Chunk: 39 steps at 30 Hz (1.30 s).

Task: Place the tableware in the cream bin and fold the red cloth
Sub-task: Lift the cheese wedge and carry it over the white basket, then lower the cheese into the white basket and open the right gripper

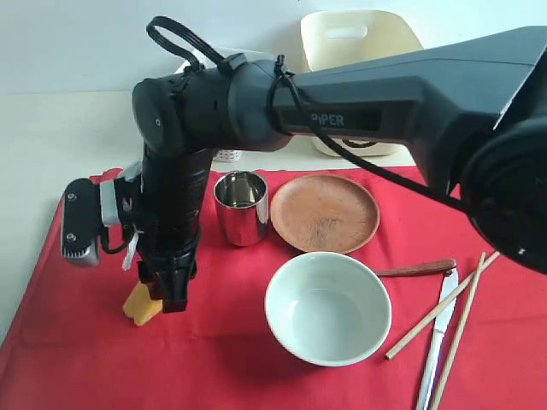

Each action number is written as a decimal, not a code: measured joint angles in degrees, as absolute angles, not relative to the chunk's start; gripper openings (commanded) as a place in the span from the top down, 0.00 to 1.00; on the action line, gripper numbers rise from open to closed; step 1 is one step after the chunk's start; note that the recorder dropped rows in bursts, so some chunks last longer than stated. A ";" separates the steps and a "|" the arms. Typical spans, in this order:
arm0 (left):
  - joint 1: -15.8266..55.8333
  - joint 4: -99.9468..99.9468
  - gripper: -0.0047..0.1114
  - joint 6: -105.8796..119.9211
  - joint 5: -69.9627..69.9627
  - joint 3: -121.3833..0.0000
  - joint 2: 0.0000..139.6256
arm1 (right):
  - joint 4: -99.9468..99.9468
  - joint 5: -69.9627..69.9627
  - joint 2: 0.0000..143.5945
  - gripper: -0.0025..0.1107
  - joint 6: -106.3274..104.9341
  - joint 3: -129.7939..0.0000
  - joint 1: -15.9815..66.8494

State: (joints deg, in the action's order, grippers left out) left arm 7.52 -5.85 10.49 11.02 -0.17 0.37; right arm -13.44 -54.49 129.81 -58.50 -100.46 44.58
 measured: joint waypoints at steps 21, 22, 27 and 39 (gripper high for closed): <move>7.52 -5.85 0.95 10.49 11.02 -0.17 0.37 | -14.88 -43.58 122.65 0.98 -49.08 -100.46 34.84; 7.52 -5.85 0.95 10.49 11.02 -0.17 0.37 | -15.29 -42.12 122.65 0.98 -48.44 -100.46 34.14; 7.52 -5.85 0.95 10.49 11.02 -0.17 0.37 | -18.18 -32.19 122.54 0.98 -45.68 -100.46 30.17; 7.52 -5.85 0.95 10.49 11.02 -0.17 0.37 | -22.10 -5.52 125.39 0.98 -42.67 -100.46 28.11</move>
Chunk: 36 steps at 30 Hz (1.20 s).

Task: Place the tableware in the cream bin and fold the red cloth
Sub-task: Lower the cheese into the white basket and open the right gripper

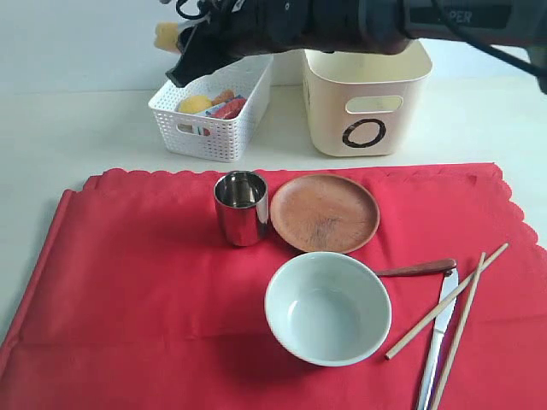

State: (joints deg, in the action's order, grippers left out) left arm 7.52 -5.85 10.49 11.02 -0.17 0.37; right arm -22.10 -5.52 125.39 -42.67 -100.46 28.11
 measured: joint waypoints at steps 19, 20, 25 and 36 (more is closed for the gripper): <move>7.52 -5.85 0.95 10.49 11.02 -0.17 0.37 | -25.05 4.97 129.37 0.55 -42.15 -100.46 28.11; 7.52 -5.85 0.95 10.49 11.02 -0.17 0.37 | -25.28 5.10 129.37 0.54 -42.15 -100.46 28.11; 7.52 -5.85 0.95 10.49 11.02 -0.17 0.37 | -25.73 5.95 129.37 0.48 -42.05 -100.46 28.11; 7.52 -5.85 0.95 10.49 11.02 -0.17 0.37 | -28.20 6.27 129.37 0.42 -41.94 -100.46 28.11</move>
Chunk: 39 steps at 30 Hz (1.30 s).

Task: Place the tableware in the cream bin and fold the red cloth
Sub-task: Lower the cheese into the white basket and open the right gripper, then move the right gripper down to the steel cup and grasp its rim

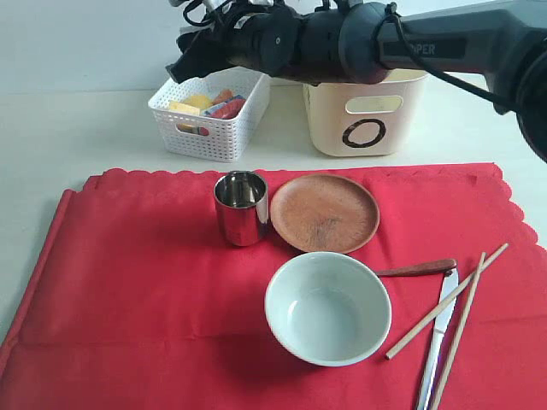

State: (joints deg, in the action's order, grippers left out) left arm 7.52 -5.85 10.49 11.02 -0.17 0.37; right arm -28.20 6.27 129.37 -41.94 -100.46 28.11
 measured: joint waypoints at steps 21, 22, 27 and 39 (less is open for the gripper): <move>7.52 -5.85 0.95 10.49 11.02 -0.17 0.37 | -18.59 -20.95 116.90 0.42 -41.77 -100.46 28.11; 7.52 -5.85 0.95 10.49 11.02 -0.17 0.37 | -17.49 -23.28 115.94 0.42 -41.29 -100.46 28.11; 7.52 -5.85 0.95 10.49 11.02 -0.17 0.37 | -12.18 -31.43 112.59 0.42 -35.26 -100.46 26.13; 7.52 -5.85 0.95 10.49 11.02 -0.17 0.37 | -6.03 -48.12 108.58 0.42 -27.42 -100.46 20.82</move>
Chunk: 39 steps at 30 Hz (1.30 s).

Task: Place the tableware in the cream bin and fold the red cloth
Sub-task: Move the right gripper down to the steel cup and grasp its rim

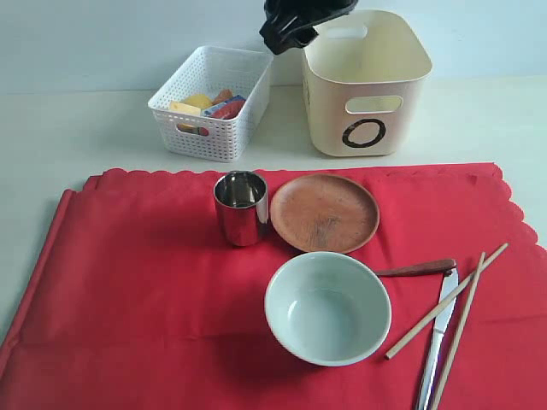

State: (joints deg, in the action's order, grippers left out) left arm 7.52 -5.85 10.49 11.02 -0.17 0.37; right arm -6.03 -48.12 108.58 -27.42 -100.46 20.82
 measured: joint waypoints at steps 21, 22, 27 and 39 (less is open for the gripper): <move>7.52 -5.85 0.95 10.49 11.02 -0.17 0.37 | -6.65 -47.14 108.45 0.42 -25.13 -87.75 17.79; 7.52 -5.85 0.95 10.49 11.02 -0.17 0.37 | -7.45 -46.37 108.45 0.42 -25.13 -86.98 17.79; 7.52 -5.85 0.95 10.49 11.02 -0.17 0.37 | -11.00 -43.13 108.45 0.42 -25.96 -84.05 17.79; 7.52 -5.85 0.95 10.49 11.02 -0.17 0.37 | -28.64 -37.59 108.45 0.42 -40.45 -78.84 18.25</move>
State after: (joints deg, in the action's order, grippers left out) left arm 7.52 -5.85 10.49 11.02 -0.17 0.37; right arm -28.64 -37.59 108.45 -40.45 -78.84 18.25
